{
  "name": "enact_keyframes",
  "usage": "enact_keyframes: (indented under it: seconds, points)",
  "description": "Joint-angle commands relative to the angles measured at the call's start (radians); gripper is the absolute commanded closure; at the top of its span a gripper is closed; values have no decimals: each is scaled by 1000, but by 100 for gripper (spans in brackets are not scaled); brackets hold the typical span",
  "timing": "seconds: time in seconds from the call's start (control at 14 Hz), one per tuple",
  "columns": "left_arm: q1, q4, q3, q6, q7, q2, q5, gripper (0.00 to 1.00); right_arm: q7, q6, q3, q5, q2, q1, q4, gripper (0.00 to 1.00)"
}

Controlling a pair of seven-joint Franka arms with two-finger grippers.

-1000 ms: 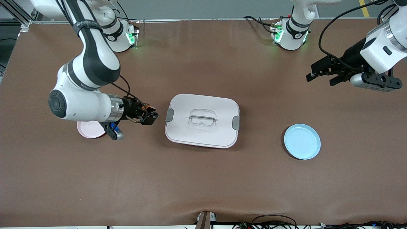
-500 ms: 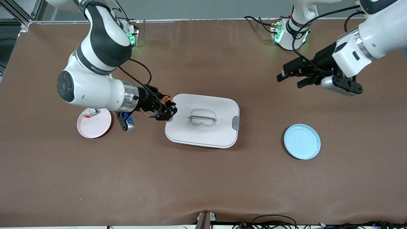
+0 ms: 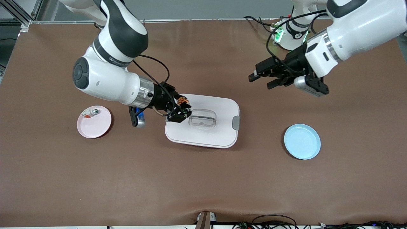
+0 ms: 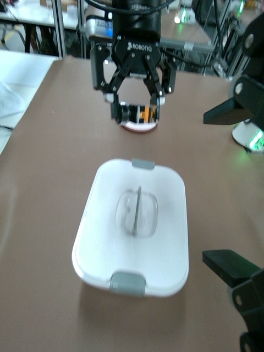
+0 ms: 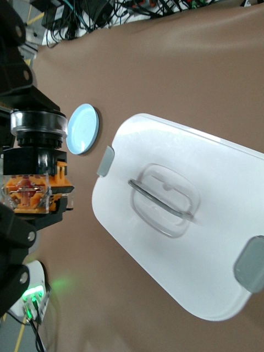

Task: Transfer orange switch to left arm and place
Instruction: 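Grasp the switch with the left gripper above the white box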

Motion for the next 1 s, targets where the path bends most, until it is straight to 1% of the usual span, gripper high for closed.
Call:
enact_keyframes:
  seconds: [0.0,0.21,0.29,0.36,0.43,0.57,0.79,0.93]
  points:
    - [4,-25,-29,74,35,31,-106,0,89,-2,-11,19,68,23,118,100]
    - [3,-22,-64,155,67,81,-167,0,169,-1,-11,19,119,41,205,100]
    - [3,-20,-74,177,73,95,-190,4,184,11,-9,19,129,46,219,100]
    - [1,-17,-81,186,96,111,-221,12,199,45,-9,19,131,57,221,100]
    - [-1,-14,-84,186,123,121,-257,18,212,67,-9,19,131,63,221,100]
    - [-2,-16,-85,188,180,134,-316,20,235,111,-9,19,134,83,221,100]
    - [-2,-1,-85,212,228,172,-357,23,273,156,-9,19,143,109,222,100]
    - [-8,9,-85,231,257,187,-364,24,287,165,-9,19,145,120,222,100]
